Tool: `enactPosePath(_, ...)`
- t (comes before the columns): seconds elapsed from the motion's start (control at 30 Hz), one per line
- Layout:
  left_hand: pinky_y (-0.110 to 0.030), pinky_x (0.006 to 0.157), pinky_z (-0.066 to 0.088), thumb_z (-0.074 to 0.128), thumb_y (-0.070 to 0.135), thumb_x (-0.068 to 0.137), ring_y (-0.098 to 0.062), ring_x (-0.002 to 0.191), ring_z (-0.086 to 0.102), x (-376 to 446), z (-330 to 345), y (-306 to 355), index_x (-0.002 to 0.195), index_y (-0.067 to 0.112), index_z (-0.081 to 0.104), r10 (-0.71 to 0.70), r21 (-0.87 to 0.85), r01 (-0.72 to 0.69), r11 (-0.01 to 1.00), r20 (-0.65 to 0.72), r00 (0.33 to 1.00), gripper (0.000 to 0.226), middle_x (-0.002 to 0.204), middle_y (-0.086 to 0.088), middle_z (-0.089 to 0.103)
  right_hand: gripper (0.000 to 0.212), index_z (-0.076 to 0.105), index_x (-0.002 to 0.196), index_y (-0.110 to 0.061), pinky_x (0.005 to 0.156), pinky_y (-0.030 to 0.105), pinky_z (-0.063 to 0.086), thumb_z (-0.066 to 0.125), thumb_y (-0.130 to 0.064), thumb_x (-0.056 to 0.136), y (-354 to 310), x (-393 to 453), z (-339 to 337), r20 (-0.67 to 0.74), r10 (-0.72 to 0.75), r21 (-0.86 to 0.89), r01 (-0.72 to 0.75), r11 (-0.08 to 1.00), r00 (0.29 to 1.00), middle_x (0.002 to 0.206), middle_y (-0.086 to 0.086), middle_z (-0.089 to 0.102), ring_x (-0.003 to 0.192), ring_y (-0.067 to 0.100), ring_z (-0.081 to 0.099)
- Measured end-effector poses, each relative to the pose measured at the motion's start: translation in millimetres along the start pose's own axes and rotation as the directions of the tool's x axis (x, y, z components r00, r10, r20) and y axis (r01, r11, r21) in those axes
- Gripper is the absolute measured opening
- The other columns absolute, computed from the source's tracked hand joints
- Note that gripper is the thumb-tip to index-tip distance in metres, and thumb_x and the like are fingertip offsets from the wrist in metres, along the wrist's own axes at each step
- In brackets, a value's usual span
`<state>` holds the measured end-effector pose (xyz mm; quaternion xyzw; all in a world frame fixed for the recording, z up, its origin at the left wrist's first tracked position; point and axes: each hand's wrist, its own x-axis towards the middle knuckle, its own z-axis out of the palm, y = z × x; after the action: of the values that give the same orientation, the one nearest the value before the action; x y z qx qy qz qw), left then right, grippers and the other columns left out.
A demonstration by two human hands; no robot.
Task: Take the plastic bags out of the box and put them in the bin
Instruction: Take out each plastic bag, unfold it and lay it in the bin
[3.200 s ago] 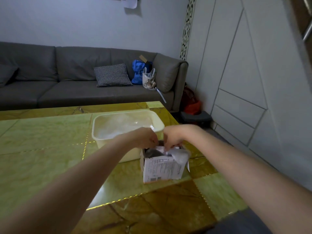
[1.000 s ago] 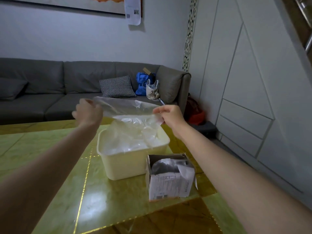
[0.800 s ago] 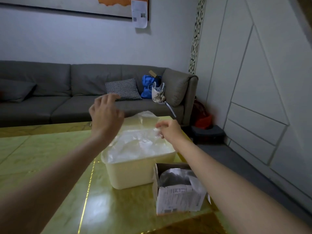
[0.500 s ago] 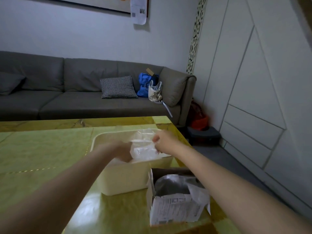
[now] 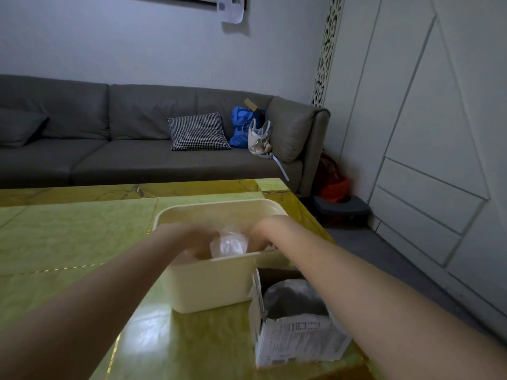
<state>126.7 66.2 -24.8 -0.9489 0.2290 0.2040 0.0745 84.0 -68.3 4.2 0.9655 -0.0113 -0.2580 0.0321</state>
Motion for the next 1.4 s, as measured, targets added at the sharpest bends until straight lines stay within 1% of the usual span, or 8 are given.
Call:
enactPosePath(0.3, -0.030, 0.096, 0.041, 0.062, 0.034, 0.086, -0.023, 0.119, 0.050, -43, -30, -18, 0.136, 0.018, 0.042, -0.040, -0.141, 0.022, 0.990, -0.120, 0.992, 0.056, 0.134, -0.003, 0.049, 0.065, 0.038, 0.140, -0.006, 0.097, 0.037, 0.047, 0.059, -0.042, 0.090, 9, -34, -13, -0.103, -0.020, 0.097, 0.030, 0.995, 0.994, 0.137, 0.010, 0.045, 0.118, 0.029, 0.051)
enactPosePath(0.43, -0.025, 0.087, 0.044, 0.056, 0.016, 0.091, -0.019, 0.105, 0.058, -74, -43, 7, 0.117, 0.012, 0.060, 0.056, -0.216, -0.172, 0.961, -0.461, 0.886, 0.027, 0.119, -0.005, 0.061, 0.026, 0.060, 0.076, -0.006, 0.059, 0.028, 0.045, 0.058, -0.026, 0.092, 24, -76, -25, -0.398, -0.052, 0.118, 0.107, 0.987, 0.916, 0.075, 0.006, 0.059, 0.063, 0.018, 0.055)
enactPosePath(0.5, -0.024, 0.084, 0.046, 0.054, 0.013, 0.091, -0.017, 0.098, 0.059, -88, -44, 29, 0.113, 0.013, 0.063, 0.124, -0.228, -0.261, 0.938, -0.480, 0.868, 0.023, 0.113, -0.005, 0.063, 0.027, 0.068, 0.079, -0.003, 0.054, 0.024, 0.046, 0.054, -0.021, 0.094, 33, -98, -24, -0.325, -0.028, 0.183, 0.092, 0.979, 0.945, 0.068, 0.004, 0.064, 0.056, 0.015, 0.056)
enactPosePath(0.63, -0.020, 0.080, 0.044, 0.053, 0.014, 0.091, -0.014, 0.097, 0.060, -102, -25, 70, 0.113, 0.017, 0.064, 0.226, -0.201, -0.349, 0.915, -0.460, 0.859, 0.024, 0.112, -0.002, 0.064, 0.030, 0.063, 0.076, -0.005, 0.052, 0.023, 0.042, 0.060, -0.030, 0.091, 37, -121, 6, -0.058, -0.003, 0.111, 0.009, 0.994, 0.998, 0.070, 0.005, 0.063, 0.056, 0.016, 0.052)
enactPosePath(0.9, -0.025, 0.088, 0.045, 0.045, 0.020, 0.095, -0.022, 0.104, 0.059, -112, -2, 101, 0.117, 0.014, 0.065, 0.208, -0.197, -0.273, 0.942, -0.297, 0.932, 0.030, 0.118, -0.005, 0.064, 0.010, 0.063, 0.087, -0.009, 0.061, 0.030, 0.048, 0.071, -0.013, 0.081, 42, -121, 50, -0.376, 0.009, 0.121, 0.040, 0.992, 0.926, 0.093, 0.009, 0.061, 0.078, 0.023, 0.060)
enactPosePath(1.13, -0.018, 0.056, 0.037, 0.054, 0.020, 0.092, -0.017, 0.073, 0.050, -106, -4, 100, 0.102, -0.002, 0.067, -0.004, -0.536, -0.204, 0.819, -0.362, 0.932, 0.027, 0.087, -0.011, 0.059, 0.032, 0.048, 0.061, -0.021, 0.061, 0.022, 0.040, 0.073, -0.008, 0.078, 59, -133, 31, -0.611, -0.041, 0.375, 0.335, 0.864, 0.791, 0.074, -0.010, 0.047, 0.076, 0.013, 0.050)
enactPosePath(1.3, -0.022, 0.060, 0.040, 0.067, 0.014, 0.083, -0.016, 0.073, 0.054, -115, -16, 94, 0.099, 0.002, 0.070, -0.055, -0.587, -0.318, 0.744, -0.529, 0.847, 0.021, 0.090, -0.009, 0.067, 0.030, 0.049, 0.065, -0.022, 0.072, 0.027, 0.039, 0.076, -0.018, 0.077, 63, -135, 44, -0.539, -0.072, 0.388, 0.324, 0.863, 0.839, 0.092, -0.004, 0.044, 0.082, 0.014, 0.048)
enactPosePath(1.4, -0.023, 0.064, 0.043, 0.067, 0.009, 0.081, -0.015, 0.073, 0.052, -122, -27, 93, 0.091, 0.004, 0.065, -0.041, -0.554, -0.363, 0.749, -0.587, 0.809, 0.012, 0.078, -0.002, 0.059, 0.029, 0.055, 0.076, -0.015, 0.066, 0.024, 0.039, 0.074, -0.036, 0.078, 62, -143, 41, -0.462, -0.043, 0.646, 0.369, 0.668, 0.886, 0.085, -0.004, 0.053, 0.077, 0.011, 0.050)
